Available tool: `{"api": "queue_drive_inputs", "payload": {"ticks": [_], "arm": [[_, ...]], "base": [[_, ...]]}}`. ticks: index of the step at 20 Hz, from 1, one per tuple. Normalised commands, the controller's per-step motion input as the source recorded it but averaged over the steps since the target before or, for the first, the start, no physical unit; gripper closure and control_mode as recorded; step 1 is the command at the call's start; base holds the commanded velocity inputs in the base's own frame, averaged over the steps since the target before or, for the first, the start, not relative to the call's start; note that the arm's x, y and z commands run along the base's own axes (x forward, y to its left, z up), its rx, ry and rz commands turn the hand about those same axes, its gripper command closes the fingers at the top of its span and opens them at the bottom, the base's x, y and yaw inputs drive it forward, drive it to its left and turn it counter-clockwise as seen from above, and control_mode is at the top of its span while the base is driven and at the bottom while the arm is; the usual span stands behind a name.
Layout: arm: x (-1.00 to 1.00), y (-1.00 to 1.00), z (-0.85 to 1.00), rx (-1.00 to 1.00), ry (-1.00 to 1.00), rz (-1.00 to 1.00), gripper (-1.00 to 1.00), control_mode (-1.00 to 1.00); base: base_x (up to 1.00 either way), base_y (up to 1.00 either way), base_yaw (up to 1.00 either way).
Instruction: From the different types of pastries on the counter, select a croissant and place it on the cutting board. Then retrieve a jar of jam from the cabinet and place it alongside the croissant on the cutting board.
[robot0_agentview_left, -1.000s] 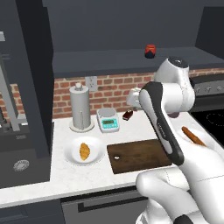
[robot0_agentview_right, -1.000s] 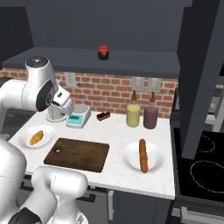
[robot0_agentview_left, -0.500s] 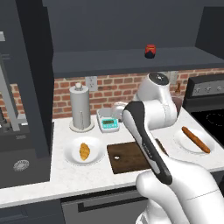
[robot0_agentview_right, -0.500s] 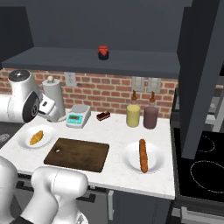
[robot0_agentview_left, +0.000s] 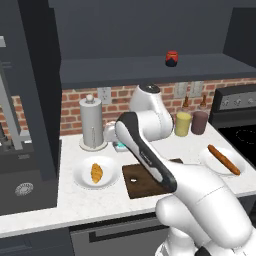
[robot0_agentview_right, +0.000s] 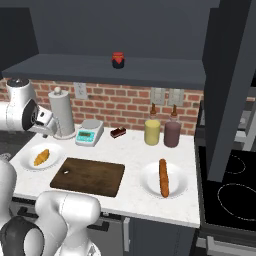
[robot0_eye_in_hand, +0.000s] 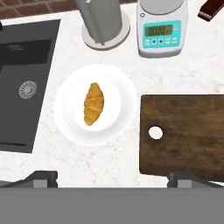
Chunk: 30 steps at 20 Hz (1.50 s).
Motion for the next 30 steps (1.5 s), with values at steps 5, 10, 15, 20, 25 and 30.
{"api": "queue_drive_inputs", "payload": {"ticks": [5, 10, 15, 20, 25, 30], "arm": [[0.09, 0.36, -0.21, -0.15, 0.06, 0.02, -1.00, -1.00], [0.09, 0.07, -0.16, -0.01, 0.03, 0.00, -1.00, -1.00], [0.06, 0.00, -0.09, 0.00, 0.00, 0.00, -1.00, -1.00], [0.35, 0.05, -0.18, 0.00, 0.05, 0.00, -1.00, -1.00], [0.25, 0.11, -0.45, 0.00, 0.02, 0.00, -1.00, -1.00], [0.07, 0.19, -0.28, 0.00, 0.00, 0.00, -1.00, -1.00]], "base": [[0.00, 0.00, 0.00], [0.00, 0.00, 0.00], [0.00, 0.00, 0.00], [0.00, 0.00, 0.00], [0.00, 0.00, 0.00], [0.00, 0.00, 0.00]]}}
